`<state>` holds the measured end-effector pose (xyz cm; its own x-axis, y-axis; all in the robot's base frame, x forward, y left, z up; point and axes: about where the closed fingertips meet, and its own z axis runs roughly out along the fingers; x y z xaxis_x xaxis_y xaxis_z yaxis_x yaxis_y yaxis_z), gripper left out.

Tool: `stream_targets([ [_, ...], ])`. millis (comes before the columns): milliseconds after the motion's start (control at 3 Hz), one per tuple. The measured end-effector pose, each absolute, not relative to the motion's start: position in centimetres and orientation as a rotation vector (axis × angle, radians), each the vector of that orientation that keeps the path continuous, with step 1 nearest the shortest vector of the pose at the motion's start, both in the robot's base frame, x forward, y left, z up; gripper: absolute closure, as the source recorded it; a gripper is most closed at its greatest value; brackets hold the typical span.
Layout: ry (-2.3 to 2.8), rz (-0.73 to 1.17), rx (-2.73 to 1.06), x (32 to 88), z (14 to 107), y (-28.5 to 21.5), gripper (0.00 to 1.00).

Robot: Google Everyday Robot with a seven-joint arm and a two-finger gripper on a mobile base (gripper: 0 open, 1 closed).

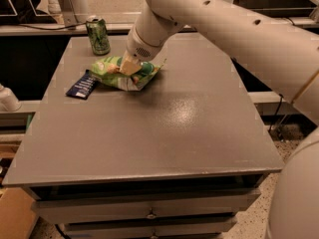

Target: Move green rice chip bag near rxbar blueberry

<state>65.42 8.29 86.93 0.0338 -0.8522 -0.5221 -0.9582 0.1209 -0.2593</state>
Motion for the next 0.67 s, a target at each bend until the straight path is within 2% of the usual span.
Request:
stream_targets([
  [667, 1.852, 0.256, -1.731, 64.81, 86.94, 8.06, 0.14],
])
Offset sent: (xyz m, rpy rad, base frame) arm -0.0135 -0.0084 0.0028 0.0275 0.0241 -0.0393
